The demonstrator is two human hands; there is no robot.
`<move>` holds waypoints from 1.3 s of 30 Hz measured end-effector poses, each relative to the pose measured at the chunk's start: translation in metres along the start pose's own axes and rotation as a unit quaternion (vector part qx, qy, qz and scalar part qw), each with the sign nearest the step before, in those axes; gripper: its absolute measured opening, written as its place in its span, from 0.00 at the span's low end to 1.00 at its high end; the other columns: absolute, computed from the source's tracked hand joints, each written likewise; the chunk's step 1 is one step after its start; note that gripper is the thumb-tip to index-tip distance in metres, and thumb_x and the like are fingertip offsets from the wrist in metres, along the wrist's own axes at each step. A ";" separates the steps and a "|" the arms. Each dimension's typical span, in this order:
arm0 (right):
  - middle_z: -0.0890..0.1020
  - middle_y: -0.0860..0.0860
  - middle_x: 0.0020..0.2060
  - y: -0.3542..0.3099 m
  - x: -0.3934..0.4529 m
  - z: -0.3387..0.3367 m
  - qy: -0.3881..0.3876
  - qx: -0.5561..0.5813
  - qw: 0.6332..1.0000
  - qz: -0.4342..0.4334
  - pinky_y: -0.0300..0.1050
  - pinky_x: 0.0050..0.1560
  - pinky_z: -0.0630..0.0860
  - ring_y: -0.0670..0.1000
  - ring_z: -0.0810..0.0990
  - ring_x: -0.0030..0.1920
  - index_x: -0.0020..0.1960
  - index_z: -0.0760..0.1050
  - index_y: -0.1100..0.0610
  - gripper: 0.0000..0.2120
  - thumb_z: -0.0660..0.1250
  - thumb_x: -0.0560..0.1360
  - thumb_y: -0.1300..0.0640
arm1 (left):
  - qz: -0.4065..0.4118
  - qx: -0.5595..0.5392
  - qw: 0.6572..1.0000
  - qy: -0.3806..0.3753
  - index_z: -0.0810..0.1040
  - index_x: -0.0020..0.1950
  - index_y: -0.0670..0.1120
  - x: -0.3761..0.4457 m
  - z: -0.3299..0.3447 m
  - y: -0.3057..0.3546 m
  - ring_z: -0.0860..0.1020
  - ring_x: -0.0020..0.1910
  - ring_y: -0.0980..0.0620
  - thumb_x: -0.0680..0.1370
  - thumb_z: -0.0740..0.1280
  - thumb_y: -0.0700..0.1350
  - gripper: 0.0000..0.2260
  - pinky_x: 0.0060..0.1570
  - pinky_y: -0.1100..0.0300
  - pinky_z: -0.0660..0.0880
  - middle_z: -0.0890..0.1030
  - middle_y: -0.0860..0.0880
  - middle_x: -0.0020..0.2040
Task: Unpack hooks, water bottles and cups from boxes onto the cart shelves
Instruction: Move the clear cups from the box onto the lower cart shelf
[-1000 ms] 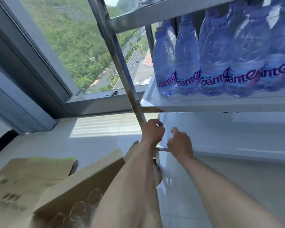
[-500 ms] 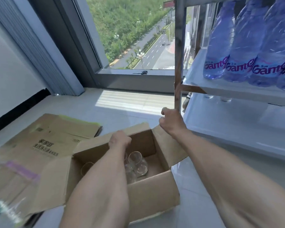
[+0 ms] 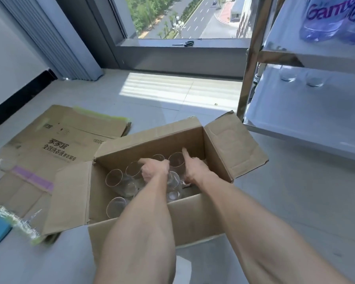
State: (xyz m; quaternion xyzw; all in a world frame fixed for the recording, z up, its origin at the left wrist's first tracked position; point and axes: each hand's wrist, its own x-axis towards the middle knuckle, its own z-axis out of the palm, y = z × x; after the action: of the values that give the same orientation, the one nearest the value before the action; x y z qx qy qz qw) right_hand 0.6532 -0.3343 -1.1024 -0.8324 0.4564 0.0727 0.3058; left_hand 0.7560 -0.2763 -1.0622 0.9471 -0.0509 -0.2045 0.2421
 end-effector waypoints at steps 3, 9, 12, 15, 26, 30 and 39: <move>0.77 0.58 0.59 0.000 0.006 -0.002 0.038 0.045 0.998 0.018 0.51 0.53 0.75 0.60 0.78 0.60 0.73 0.59 0.55 0.41 0.77 0.66 0.58 | 0.012 -0.002 1.000 0.001 0.61 0.72 0.41 0.001 0.002 -0.001 0.77 0.61 0.37 0.72 0.73 0.45 0.33 0.56 0.50 0.75 0.78 0.36 0.62; 0.80 0.57 0.57 0.003 0.005 0.002 0.007 0.117 0.992 0.044 0.49 0.54 0.76 0.60 0.79 0.58 0.69 0.62 0.51 0.41 0.81 0.63 0.54 | 0.063 0.050 0.997 -0.021 0.67 0.67 0.41 0.005 0.013 -0.019 0.77 0.63 0.39 0.72 0.75 0.44 0.28 0.59 0.50 0.74 0.78 0.38 0.62; 0.79 0.57 0.56 0.002 0.000 -0.002 0.007 0.137 0.989 0.046 0.50 0.54 0.77 0.60 0.79 0.57 0.64 0.65 0.54 0.37 0.82 0.62 0.55 | 0.063 0.042 0.996 -0.038 0.68 0.67 0.42 0.009 0.008 -0.020 0.77 0.63 0.39 0.69 0.78 0.46 0.31 0.58 0.51 0.75 0.79 0.39 0.61; 0.79 0.56 0.53 0.001 -0.011 -0.009 0.033 0.170 0.983 0.061 0.48 0.50 0.77 0.59 0.79 0.56 0.61 0.65 0.56 0.35 0.80 0.61 0.56 | 0.076 0.017 0.996 -0.036 0.66 0.67 0.43 0.001 0.004 -0.018 0.77 0.62 0.38 0.67 0.80 0.48 0.35 0.58 0.51 0.74 0.79 0.39 0.61; 0.82 0.51 0.48 -0.014 -0.047 -0.104 0.146 0.244 0.957 0.056 0.46 0.50 0.80 0.53 0.81 0.52 0.53 0.77 0.54 0.27 0.77 0.56 0.49 | 0.182 -0.078 0.980 0.006 0.67 0.61 0.47 -0.042 -0.043 0.034 0.79 0.54 0.39 0.65 0.76 0.60 0.32 0.48 0.55 0.70 0.80 0.41 0.54; 0.80 0.51 0.47 -0.016 -0.071 -0.147 0.191 0.253 0.947 0.049 0.44 0.42 0.72 0.53 0.79 0.49 0.53 0.72 0.53 0.26 0.77 0.59 0.46 | 0.242 -0.072 0.966 0.056 0.68 0.61 0.47 -0.067 -0.073 0.066 0.77 0.48 0.42 0.65 0.73 0.61 0.32 0.44 0.56 0.67 0.80 0.43 0.51; 0.81 0.55 0.55 0.025 -0.139 -0.233 0.349 0.251 0.900 0.072 0.46 0.50 0.74 0.58 0.79 0.57 0.63 0.71 0.56 0.33 0.74 0.62 0.43 | 0.391 -0.075 0.913 0.093 0.68 0.55 0.46 -0.166 -0.095 0.160 0.79 0.45 0.40 0.65 0.68 0.65 0.29 0.41 0.56 0.67 0.78 0.45 0.41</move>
State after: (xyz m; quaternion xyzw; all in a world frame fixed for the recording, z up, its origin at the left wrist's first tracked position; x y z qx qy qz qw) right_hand 0.5164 -0.3788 -0.8704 -0.6648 0.5958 -0.3177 0.3195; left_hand 0.6441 -0.3426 -0.8491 0.8455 -0.3786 -0.0079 0.3766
